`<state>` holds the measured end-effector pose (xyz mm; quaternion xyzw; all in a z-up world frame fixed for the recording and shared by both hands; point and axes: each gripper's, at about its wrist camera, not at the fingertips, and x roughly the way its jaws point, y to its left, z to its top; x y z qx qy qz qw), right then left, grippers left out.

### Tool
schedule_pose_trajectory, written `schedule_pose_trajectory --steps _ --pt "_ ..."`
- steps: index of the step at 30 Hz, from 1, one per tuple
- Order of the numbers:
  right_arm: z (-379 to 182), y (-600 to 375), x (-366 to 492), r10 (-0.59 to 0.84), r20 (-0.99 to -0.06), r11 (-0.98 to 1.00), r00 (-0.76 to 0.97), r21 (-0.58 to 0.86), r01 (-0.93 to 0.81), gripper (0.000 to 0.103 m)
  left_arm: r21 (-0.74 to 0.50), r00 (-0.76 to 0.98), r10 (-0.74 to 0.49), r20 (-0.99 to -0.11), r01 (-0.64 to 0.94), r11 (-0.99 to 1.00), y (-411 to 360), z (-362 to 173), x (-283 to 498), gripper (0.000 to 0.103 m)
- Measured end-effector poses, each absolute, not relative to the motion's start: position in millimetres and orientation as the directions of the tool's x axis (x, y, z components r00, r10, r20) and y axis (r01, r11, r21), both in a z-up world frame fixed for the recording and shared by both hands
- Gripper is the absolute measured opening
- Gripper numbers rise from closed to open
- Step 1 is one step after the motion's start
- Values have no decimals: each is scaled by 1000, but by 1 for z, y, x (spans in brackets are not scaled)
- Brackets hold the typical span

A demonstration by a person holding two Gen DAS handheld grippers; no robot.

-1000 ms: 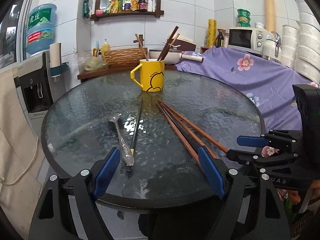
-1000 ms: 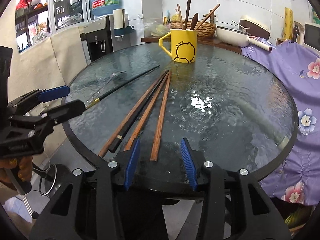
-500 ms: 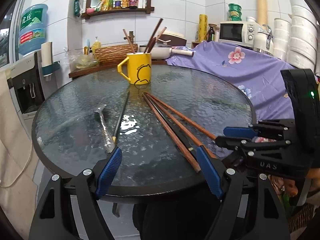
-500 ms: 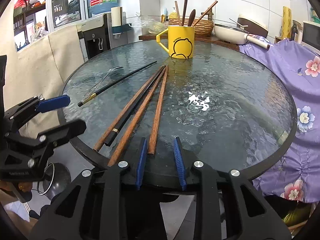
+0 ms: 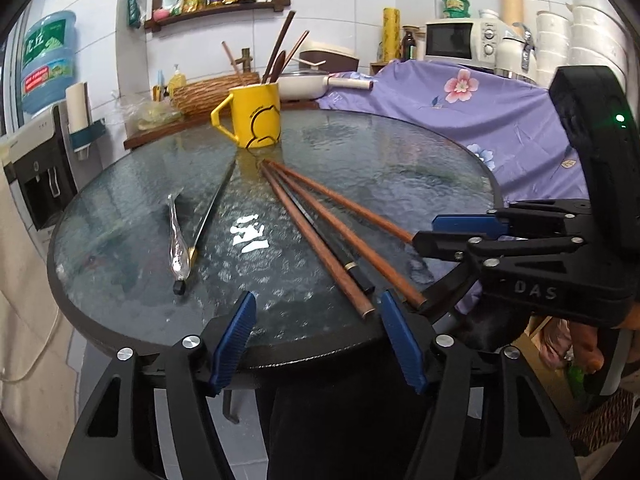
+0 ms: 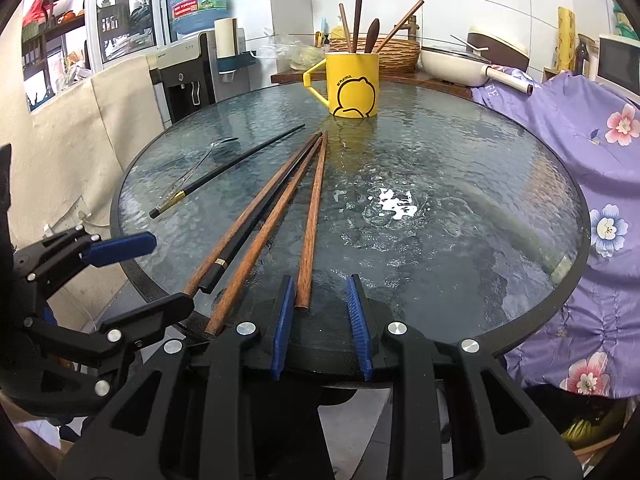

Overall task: Organize utensils
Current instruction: 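Move both grippers back over the remaining brown chopsticks, then close the left gripper on a brown chopstick while the right gripper grasps another chopstick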

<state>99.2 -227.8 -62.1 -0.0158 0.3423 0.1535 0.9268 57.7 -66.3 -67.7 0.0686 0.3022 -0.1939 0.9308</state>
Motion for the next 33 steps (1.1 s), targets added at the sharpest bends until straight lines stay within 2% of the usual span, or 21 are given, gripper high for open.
schedule_pose_trajectory --steps 11,22,23,24,29,33 --pt "-63 -226 99 262 -631 955 730 61 -290 28 -12 765 -260 -589 313 950 -50 -66 64 54" --pt "-66 -219 98 234 -604 962 762 28 -273 28 0 771 -269 -578 329 944 -70 -68 66 45" --pt "-67 -219 96 231 -597 962 768 24 -271 27 7 773 -266 -575 329 944 -71 -68 66 44" --pt "-67 -218 95 235 -591 962 772 25 -273 22 15 778 -264 -570 332 943 -73 -69 65 40" --pt "-70 -218 91 239 -567 962 788 28 -271 15 19 783 -269 -561 337 941 -75 -70 63 33" --pt "-70 -221 90 235 -565 962 791 22 -270 8 29 789 -260 -556 331 943 -73 -71 62 21"
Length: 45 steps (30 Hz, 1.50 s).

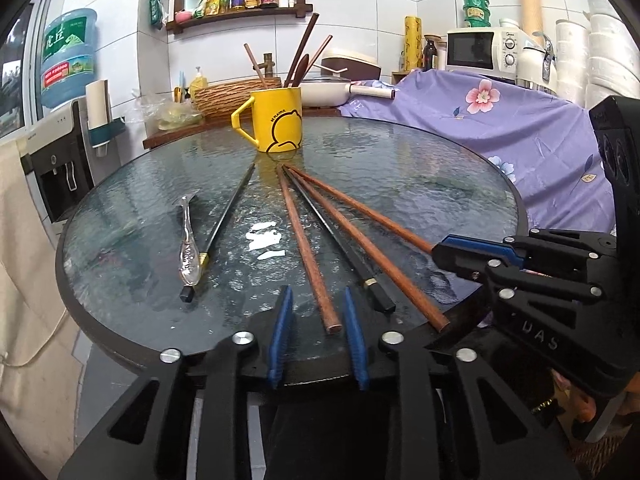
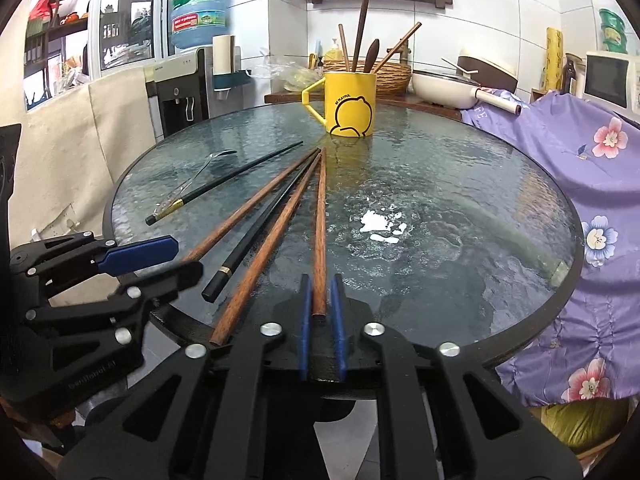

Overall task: Organize utensils
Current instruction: 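Close the left gripper on a brown chopstick while the right gripper grasps another chopstick, then lift both held chopsticks and carry them toward the yellow mug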

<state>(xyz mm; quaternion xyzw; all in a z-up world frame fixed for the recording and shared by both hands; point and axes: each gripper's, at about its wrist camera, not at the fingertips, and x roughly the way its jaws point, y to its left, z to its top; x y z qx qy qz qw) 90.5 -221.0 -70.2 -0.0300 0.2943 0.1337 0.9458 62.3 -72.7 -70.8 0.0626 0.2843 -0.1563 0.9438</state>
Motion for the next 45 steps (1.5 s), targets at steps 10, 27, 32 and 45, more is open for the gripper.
schedule_pose_trajectory --steps 10,27,32,45 --pt "-70 -219 89 226 -559 964 798 8 -267 8 22 793 -264 -549 330 944 -73 -71 64 11" --pt "-71 -218 87 233 -560 962 795 15 -271 8 -49 796 -256 -549 276 960 -54 -69 61 8" --pt "-71 -214 85 232 -558 960 796 -1 -280 8 -52 809 -225 -544 235 971 -43 -67 60 7" --pt "-57 -216 82 239 -537 957 809 -12 -291 8 -59 841 -226 -491 227 972 -28 -46 53 7"
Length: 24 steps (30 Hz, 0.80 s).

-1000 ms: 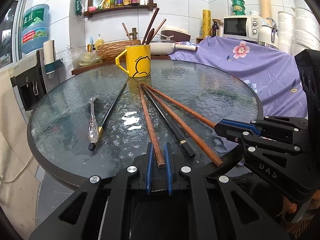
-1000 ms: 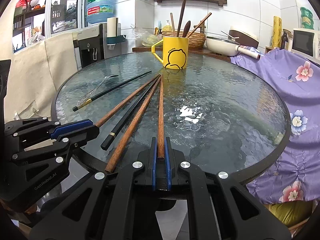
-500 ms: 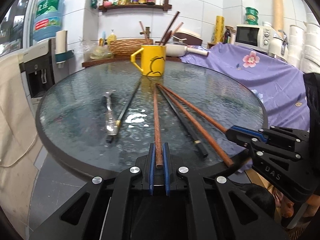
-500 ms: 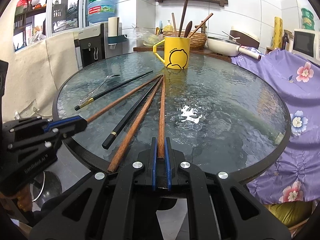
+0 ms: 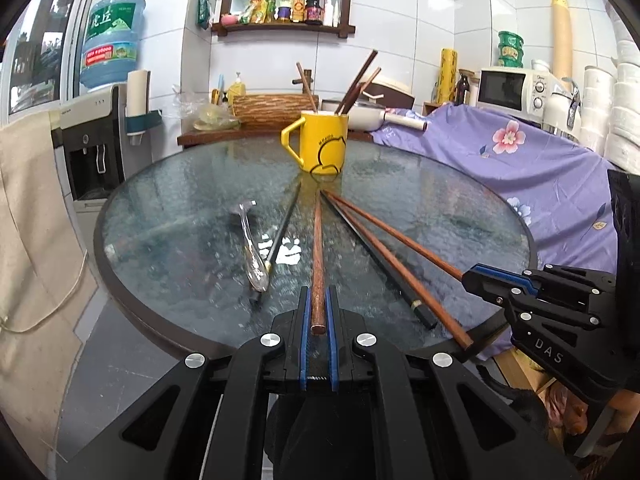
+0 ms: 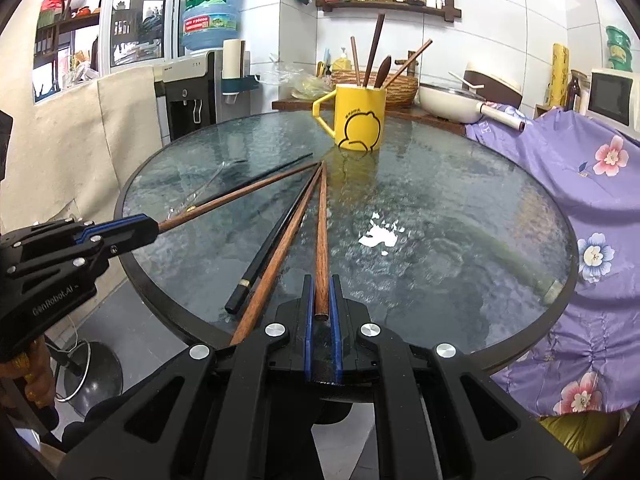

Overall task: Organize utensils
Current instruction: 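Lift both held chopsticks and carry them toward the yellow mug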

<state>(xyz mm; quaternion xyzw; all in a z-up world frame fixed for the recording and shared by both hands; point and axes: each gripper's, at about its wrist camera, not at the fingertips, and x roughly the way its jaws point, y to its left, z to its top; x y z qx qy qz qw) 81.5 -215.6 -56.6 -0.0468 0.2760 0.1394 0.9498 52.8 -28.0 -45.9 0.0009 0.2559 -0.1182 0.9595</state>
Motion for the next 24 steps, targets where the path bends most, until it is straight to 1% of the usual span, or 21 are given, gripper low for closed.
schedule_pose_trajectory --steps 11,19,24 --pt "-17 -219 73 241 -429 956 871 -48 -288 8 -69 895 -244 -372 236 969 -17 -2 53 7" --pt "12 -217 76 239 -323 957 916 -83 -279 8 -62 913 -260 -314 253 965 -17 20 60 7" --pt "37 -216 83 246 -249 953 937 -114 -280 8 -63 913 -282 -296 276 959 -16 34 72 7"
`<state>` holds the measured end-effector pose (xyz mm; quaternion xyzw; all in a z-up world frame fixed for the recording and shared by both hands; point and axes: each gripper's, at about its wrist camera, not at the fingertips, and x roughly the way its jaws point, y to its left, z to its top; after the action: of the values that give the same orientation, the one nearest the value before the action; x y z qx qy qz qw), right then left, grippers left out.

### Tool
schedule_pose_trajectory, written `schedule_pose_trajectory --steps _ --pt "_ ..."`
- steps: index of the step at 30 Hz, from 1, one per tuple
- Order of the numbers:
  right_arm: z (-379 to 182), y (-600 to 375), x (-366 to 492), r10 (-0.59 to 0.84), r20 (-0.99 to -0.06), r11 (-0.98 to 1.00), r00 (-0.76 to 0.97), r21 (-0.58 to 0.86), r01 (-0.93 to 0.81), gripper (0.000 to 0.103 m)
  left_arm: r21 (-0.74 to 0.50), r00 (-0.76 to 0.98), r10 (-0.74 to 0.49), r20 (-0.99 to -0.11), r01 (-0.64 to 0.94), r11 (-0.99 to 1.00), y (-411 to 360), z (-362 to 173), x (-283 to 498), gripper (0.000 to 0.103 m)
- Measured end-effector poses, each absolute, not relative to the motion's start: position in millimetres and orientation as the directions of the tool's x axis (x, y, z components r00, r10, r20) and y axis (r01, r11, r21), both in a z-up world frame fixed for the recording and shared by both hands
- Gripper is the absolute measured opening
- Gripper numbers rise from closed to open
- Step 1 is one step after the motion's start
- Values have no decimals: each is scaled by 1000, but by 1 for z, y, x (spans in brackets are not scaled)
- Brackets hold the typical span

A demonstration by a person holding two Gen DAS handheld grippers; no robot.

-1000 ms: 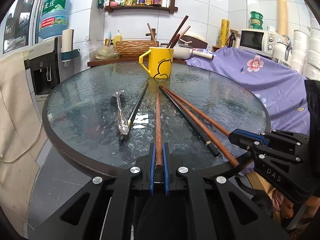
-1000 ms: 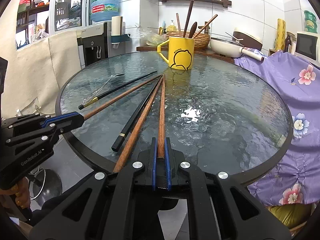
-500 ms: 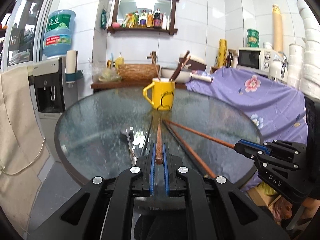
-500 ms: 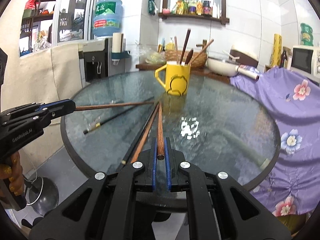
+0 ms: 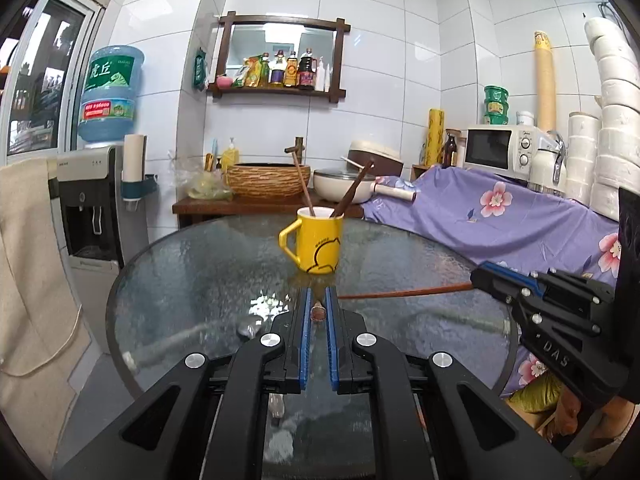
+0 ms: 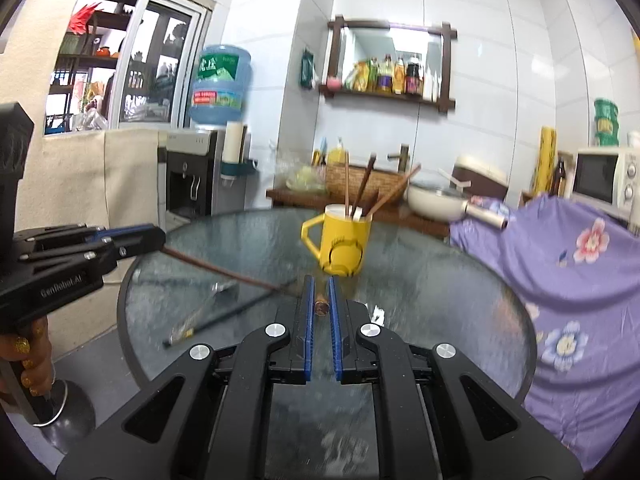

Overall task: Organize utensils
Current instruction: 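Lift both held chopsticks and carry them toward the yellow mug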

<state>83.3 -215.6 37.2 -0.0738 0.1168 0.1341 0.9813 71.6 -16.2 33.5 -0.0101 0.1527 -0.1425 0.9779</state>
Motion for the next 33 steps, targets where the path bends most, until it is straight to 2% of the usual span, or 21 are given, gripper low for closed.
schedule_pose_trajectory --steps 7,14,33 --pt "70 -212 100 271 -189 944 944 -137 -299 8 -46 910 -305 -281 304 952 -16 56 92 7" --pt "94 -211 125 295 -170 938 940 -139 -319 8 -67 892 -342 -296 338 939 -13 77 119 7" --pt "146 -217 212 358 -281 919 890 -64 -390 8 -77 857 -392 -335 390 918 -18 128 186 7"
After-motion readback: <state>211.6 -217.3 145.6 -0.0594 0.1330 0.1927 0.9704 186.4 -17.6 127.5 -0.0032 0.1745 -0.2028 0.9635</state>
